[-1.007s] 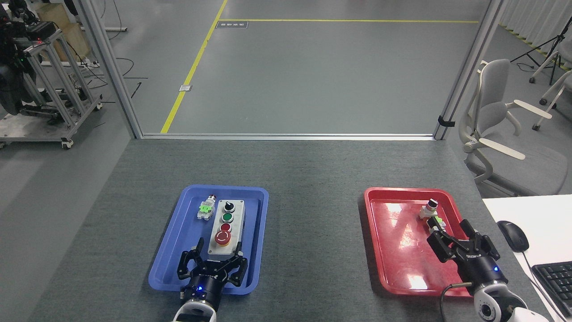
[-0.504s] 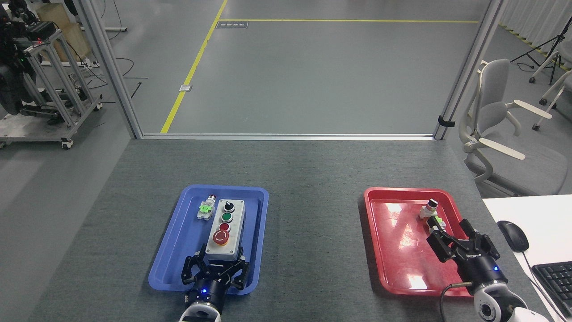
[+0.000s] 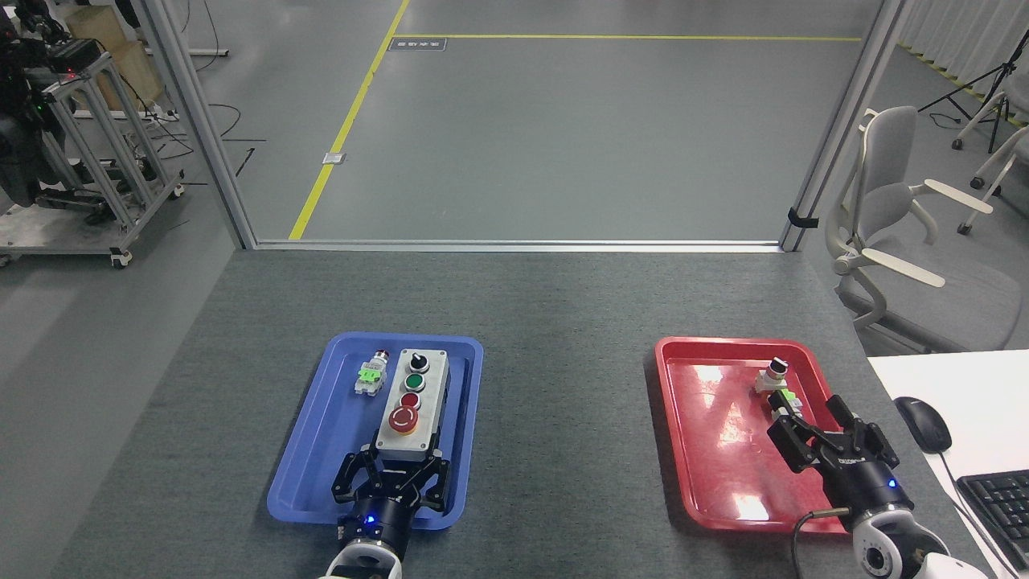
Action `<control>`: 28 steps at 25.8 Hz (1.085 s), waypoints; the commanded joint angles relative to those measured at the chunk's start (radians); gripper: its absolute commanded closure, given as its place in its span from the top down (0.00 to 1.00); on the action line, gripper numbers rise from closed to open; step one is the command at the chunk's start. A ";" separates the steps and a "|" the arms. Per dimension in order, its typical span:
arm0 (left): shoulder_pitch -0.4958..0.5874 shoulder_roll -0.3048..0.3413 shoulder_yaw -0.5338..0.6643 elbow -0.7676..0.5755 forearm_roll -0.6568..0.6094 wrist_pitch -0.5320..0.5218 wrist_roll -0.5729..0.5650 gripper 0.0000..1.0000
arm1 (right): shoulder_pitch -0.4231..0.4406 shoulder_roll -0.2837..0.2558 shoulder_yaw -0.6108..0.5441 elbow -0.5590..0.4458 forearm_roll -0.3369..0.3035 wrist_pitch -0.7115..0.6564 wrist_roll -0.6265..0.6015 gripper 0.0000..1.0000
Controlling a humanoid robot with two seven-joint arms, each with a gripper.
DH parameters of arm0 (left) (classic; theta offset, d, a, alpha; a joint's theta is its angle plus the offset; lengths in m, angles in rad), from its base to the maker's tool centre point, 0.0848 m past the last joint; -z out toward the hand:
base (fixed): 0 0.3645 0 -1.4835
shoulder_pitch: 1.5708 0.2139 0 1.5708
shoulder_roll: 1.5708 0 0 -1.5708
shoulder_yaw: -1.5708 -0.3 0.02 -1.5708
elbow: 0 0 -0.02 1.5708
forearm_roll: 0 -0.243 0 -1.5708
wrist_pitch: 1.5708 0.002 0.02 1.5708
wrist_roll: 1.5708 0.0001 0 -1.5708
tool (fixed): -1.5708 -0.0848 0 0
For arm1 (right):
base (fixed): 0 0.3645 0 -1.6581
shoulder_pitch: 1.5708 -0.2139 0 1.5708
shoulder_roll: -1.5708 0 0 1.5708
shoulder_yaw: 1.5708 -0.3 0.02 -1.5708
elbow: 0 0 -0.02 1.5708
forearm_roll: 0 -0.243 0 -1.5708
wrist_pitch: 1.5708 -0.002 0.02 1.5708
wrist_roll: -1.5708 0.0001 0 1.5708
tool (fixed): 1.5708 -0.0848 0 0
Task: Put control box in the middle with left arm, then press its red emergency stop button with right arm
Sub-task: 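Slide the control box off the blue tray to the table middle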
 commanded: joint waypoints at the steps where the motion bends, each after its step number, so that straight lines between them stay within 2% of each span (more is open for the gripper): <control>1: 0.011 0.001 0.001 -0.104 0.003 0.008 -0.016 0.20 | -0.001 0.000 0.000 0.000 0.000 0.001 0.001 0.99; 4: 0.003 -0.021 -0.006 -0.133 -0.003 0.027 -0.062 0.18 | -0.001 0.000 0.001 0.000 0.000 0.001 0.001 0.99; 6: -0.007 -0.077 -0.019 -0.130 -0.010 0.033 -0.066 0.08 | -0.001 -0.002 0.000 0.000 0.000 0.001 0.001 0.99; 8: -0.021 -0.116 -0.048 -0.118 -0.012 0.042 -0.068 0.07 | -0.001 -0.002 0.000 0.000 0.000 0.001 0.001 0.99; 9: -0.026 -0.128 -0.076 -0.109 -0.010 0.059 -0.069 0.03 | -0.001 -0.002 0.000 0.000 0.000 0.001 0.001 0.99; 10: -0.032 -0.133 -0.116 -0.096 -0.009 0.085 -0.071 0.00 | -0.001 -0.002 0.000 0.001 0.001 0.001 0.001 0.99; 14: -0.066 -0.133 -0.314 -0.090 0.036 0.232 -0.082 0.00 | -0.001 -0.002 -0.002 0.001 0.000 0.001 0.001 0.99; 19: -0.067 -0.133 -0.430 -0.089 0.226 0.403 -0.086 0.00 | -0.001 -0.003 -0.002 0.000 0.000 -0.001 0.001 0.99; 23: -0.067 -0.133 -0.486 -0.084 0.252 0.439 -0.083 0.00 | -0.001 -0.003 0.000 0.000 0.000 -0.001 0.001 0.99; 28: -0.069 -0.134 -0.530 -0.063 0.365 0.469 -0.069 0.00 | -0.001 -0.006 0.000 0.000 0.000 0.001 0.001 0.99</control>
